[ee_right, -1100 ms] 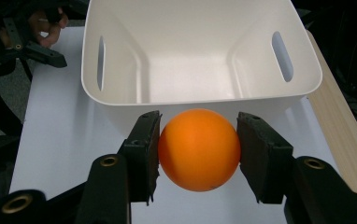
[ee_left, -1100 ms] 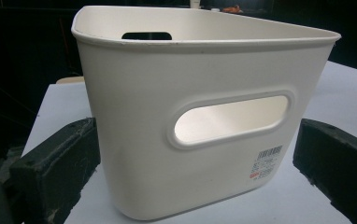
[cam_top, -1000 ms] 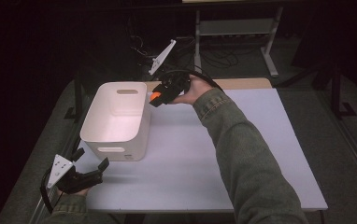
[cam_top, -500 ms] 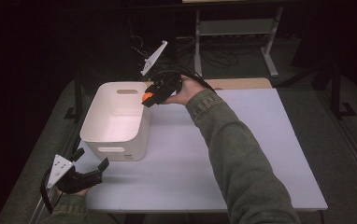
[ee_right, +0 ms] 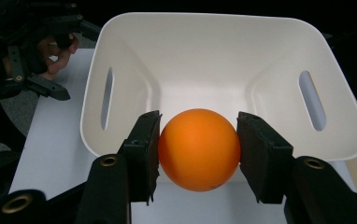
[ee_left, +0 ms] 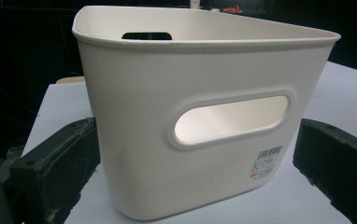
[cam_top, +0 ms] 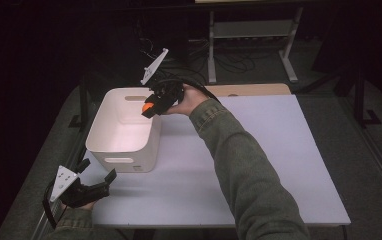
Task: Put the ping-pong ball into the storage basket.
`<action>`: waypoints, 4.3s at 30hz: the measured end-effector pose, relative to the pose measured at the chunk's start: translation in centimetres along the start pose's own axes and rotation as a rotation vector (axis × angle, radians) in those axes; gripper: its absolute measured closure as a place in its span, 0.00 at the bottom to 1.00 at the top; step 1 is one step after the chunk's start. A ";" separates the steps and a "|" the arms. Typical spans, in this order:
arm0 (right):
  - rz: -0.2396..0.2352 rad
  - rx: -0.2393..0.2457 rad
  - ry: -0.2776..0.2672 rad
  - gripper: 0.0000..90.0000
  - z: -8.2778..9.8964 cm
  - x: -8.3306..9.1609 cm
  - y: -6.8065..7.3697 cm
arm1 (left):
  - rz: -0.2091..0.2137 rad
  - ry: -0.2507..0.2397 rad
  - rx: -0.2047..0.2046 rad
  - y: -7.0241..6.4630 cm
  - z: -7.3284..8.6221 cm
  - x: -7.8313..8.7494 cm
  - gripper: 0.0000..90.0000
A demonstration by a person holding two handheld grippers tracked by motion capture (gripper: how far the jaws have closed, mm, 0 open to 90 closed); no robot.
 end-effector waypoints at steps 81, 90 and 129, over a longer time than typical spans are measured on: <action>0.001 -0.134 -0.124 0.04 2.2 0.0 -1.8 | 0.001 0.002 0.000 0.1 0.0 -0.1 0.00; 0.038 -0.151 -0.139 0.00 3.2 0.9 -1.9 | -0.006 0.001 -0.002 0.1 0.0 -0.1 0.00; 0.121 -0.233 -0.232 0.00 10.4 5.2 -2.6 | -0.011 0.017 -0.008 -0.1 0.1 -0.3 0.00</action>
Point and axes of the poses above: each handheld gripper's, and its own axes: x roughly backward along the jaws, z roughly out of its underside, y roughly to its left, the point moved 1 cm from there along -x, roughly forward along the jaws, and after that the axes turned 12 degrees about -x, right-handed, at the moved point
